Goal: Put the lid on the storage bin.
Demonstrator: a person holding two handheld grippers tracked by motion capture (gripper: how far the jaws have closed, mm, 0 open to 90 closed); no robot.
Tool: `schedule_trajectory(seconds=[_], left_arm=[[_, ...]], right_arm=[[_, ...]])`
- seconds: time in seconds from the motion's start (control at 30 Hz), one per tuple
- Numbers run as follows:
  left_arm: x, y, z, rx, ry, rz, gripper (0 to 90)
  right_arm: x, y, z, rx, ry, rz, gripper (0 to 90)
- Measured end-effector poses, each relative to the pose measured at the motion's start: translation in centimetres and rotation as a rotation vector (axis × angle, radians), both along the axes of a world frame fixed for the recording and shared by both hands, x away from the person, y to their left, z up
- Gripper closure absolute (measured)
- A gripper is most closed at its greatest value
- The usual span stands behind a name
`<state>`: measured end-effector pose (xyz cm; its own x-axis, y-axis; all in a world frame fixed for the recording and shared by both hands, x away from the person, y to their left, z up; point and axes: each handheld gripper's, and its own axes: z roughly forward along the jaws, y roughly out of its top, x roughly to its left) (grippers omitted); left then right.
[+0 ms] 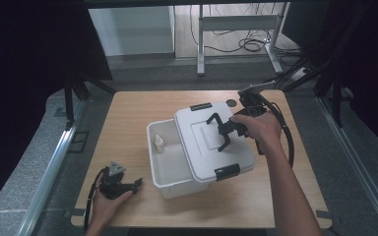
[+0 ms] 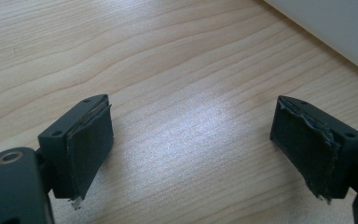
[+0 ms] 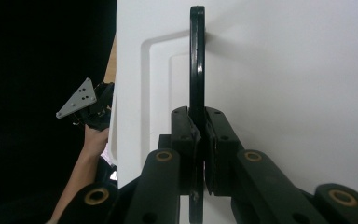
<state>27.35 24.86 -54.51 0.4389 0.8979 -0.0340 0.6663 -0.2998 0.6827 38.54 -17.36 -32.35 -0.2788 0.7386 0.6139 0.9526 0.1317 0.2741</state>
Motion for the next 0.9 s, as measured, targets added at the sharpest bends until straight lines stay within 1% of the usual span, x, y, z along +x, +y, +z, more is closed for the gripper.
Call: schedule_trajectory(seconds=[0.07, 0.2, 0.27, 0.5, 0.9], left_arm=[[0.0, 0.0, 0.0, 0.001, -0.001, 0.000, 13.1], [0.0, 0.0, 0.0, 0.000, 0.000, -0.001, 13.1], [0.0, 0.0, 0.0, 0.000, 0.000, -0.001, 13.1], [0.0, 0.0, 0.0, 0.000, 0.000, -0.002, 13.1], [0.0, 0.0, 0.0, 0.000, 0.000, -0.002, 13.1]], right_arm=[[0.0, 0.3, 0.0, -0.002, -0.002, 0.002, 83.9], [-0.1, 0.8, -0.1, 0.013, 0.005, 0.004, 83.9], [-0.1, 1.2, -0.1, 0.013, 0.006, 0.007, 83.8], [-0.1, 2.6, -0.1, 0.005, 0.013, 0.018, 83.8], [-0.3, 3.9, -0.3, -0.004, 0.025, 0.016, 83.8]])
